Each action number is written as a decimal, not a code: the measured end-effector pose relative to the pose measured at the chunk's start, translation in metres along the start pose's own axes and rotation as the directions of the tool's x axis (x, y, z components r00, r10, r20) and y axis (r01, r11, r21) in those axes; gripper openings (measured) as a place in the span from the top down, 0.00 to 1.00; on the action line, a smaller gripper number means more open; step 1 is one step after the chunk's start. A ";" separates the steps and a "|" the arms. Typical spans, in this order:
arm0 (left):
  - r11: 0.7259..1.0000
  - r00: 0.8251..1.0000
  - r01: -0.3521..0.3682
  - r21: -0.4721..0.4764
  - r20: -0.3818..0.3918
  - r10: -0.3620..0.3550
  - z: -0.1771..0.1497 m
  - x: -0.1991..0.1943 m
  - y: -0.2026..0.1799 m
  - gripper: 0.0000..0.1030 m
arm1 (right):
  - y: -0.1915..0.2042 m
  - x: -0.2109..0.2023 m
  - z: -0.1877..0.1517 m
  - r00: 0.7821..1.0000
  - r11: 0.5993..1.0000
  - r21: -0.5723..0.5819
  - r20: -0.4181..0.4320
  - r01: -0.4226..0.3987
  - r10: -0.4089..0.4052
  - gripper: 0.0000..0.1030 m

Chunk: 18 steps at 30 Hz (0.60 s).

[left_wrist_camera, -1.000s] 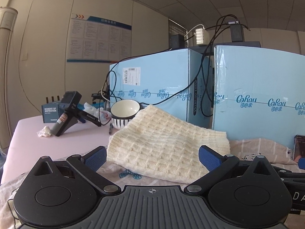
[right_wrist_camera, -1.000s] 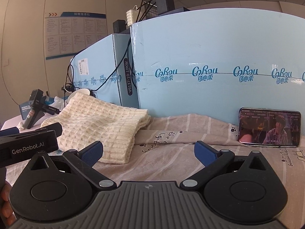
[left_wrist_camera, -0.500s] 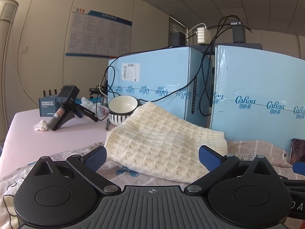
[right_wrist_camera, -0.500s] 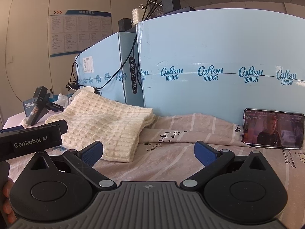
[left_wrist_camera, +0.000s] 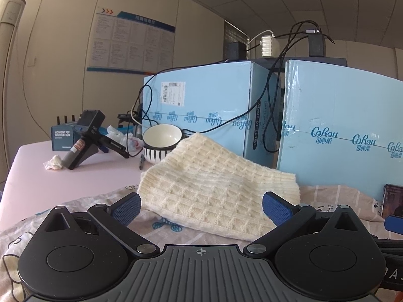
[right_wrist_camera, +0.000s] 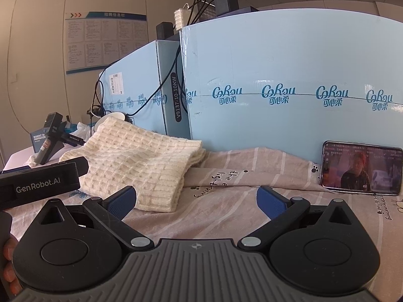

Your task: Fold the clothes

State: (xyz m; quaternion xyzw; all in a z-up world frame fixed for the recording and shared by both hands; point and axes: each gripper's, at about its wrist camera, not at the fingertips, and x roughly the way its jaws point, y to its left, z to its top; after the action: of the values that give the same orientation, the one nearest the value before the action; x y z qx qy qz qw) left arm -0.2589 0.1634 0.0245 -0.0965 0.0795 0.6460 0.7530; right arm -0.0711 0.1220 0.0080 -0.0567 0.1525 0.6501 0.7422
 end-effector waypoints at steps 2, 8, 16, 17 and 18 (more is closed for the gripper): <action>1.000 1.000 0.000 -0.001 -0.002 0.000 0.000 0.001 0.000 0.00 | 0.000 0.000 0.000 1.000 1.000 0.000 -0.001 0.000 0.000 0.00; 1.000 1.000 0.001 -0.007 -0.005 -0.001 0.001 0.002 0.001 0.00 | 0.000 0.000 0.000 1.000 1.000 0.001 -0.003 -0.002 0.002 0.00; 1.000 1.000 0.003 -0.009 -0.006 -0.003 0.001 0.001 0.001 0.00 | 0.000 0.000 0.000 1.000 1.000 0.001 -0.005 -0.003 0.003 0.00; 1.000 1.000 0.003 -0.008 -0.007 -0.003 0.001 0.001 0.001 0.00 | 0.000 0.000 0.000 1.000 1.000 0.001 -0.005 -0.003 0.003 0.00; 1.000 1.000 0.003 -0.008 -0.008 -0.003 0.001 0.001 0.001 0.00 | 0.000 0.000 0.000 1.000 1.000 0.002 -0.004 -0.003 0.003 0.00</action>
State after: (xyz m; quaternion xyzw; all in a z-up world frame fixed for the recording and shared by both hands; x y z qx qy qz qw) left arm -0.2595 0.1651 0.0247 -0.1020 0.0799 0.6449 0.7532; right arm -0.0714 0.1221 0.0076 -0.0573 0.1548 0.6508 0.7411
